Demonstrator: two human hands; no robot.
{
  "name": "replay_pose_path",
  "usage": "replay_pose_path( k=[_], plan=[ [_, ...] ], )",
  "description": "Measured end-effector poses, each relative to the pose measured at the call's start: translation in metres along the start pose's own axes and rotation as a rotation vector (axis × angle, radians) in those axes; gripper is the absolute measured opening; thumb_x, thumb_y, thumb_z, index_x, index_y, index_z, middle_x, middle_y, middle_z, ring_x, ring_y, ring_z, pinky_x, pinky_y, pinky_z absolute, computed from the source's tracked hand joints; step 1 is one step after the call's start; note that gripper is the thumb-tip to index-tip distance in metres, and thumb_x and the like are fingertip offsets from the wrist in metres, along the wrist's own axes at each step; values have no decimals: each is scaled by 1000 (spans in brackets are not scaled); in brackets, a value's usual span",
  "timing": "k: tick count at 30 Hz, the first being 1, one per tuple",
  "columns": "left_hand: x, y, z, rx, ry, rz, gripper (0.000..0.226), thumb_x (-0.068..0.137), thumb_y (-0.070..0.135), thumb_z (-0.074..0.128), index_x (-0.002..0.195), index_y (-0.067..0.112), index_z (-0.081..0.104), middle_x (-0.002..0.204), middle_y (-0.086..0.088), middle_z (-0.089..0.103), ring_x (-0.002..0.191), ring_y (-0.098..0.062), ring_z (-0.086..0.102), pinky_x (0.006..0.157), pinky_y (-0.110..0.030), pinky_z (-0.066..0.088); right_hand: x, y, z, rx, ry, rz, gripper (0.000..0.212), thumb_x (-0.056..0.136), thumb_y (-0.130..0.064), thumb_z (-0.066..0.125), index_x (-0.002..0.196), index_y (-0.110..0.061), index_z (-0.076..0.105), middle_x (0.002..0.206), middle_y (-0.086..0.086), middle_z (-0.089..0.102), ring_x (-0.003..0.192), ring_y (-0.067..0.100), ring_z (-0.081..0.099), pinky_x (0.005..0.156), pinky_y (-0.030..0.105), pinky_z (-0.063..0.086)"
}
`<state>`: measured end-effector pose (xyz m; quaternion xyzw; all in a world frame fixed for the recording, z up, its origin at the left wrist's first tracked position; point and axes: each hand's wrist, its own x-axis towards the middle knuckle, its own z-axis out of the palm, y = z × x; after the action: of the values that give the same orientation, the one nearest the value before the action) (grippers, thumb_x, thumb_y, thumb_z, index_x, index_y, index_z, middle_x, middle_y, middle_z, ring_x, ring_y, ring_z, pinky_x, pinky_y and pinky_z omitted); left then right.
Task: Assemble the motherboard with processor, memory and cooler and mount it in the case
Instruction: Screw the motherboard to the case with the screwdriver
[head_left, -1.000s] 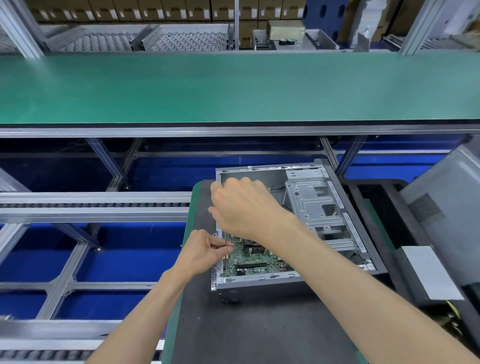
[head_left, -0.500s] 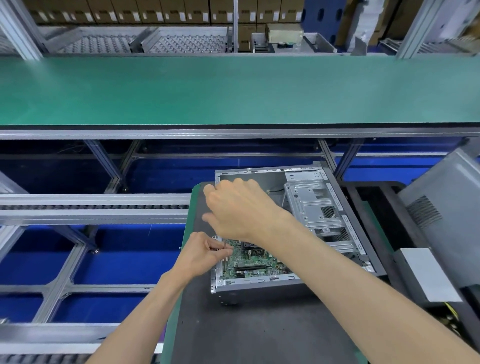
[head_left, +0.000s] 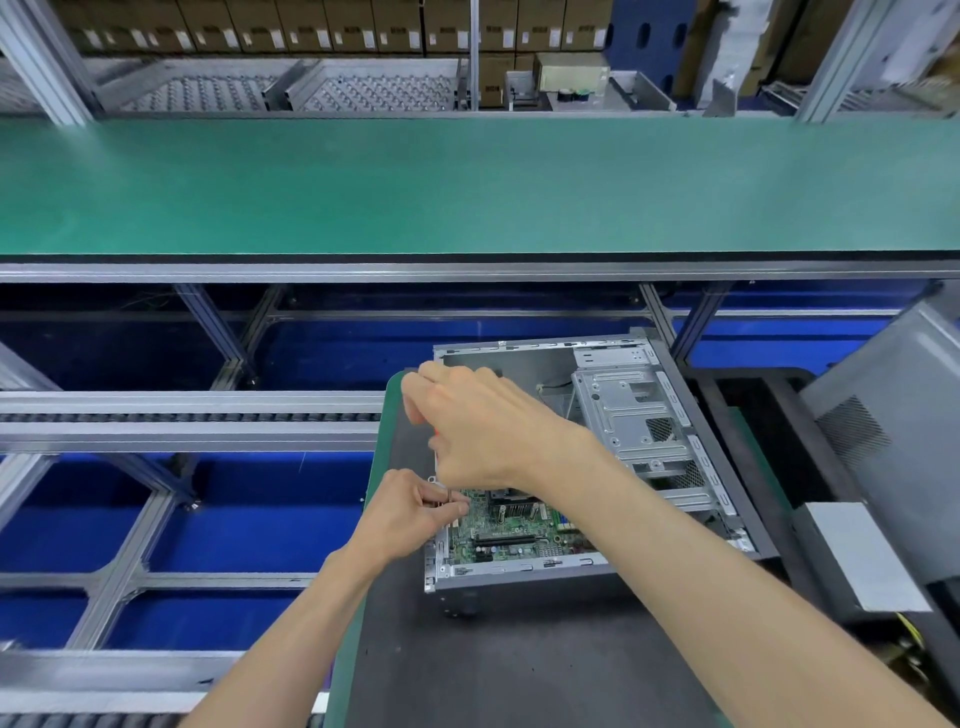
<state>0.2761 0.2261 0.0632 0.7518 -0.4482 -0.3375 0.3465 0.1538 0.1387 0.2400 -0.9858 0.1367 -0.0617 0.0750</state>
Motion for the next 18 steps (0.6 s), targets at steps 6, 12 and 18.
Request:
replay_pose_path(
  k=[6, 12, 18],
  plan=[
    [2, -1, 0, 41, -1, 22, 6, 81, 27, 80, 79, 33, 82, 77, 22, 74, 76, 2, 70, 62, -21, 54, 0, -3, 8, -252, 146, 81, 29, 97, -39, 54, 91, -16, 38, 66, -4, 23, 64, 26, 38, 57, 36, 27],
    [2, -4, 1, 5, -7, 2, 1, 80, 26, 81, 80, 27, 82, 82, 22, 75, 86, -4, 72, 77, -32, 59, 0, 2, -2, -36, 1, 6, 21, 85, -24, 61, 94, -15, 45, 89, -1, 43, 63, 21, 34, 50, 31, 19],
    [3, -5, 1, 27, 2, 23, 5, 81, 27, 80, 79, 31, 82, 74, 24, 73, 68, 9, 66, 61, -16, 51, 0, -1, 3, -166, 102, 43, 28, 93, -39, 57, 93, -14, 45, 76, -2, 37, 66, 25, 39, 58, 35, 30]
  ],
)
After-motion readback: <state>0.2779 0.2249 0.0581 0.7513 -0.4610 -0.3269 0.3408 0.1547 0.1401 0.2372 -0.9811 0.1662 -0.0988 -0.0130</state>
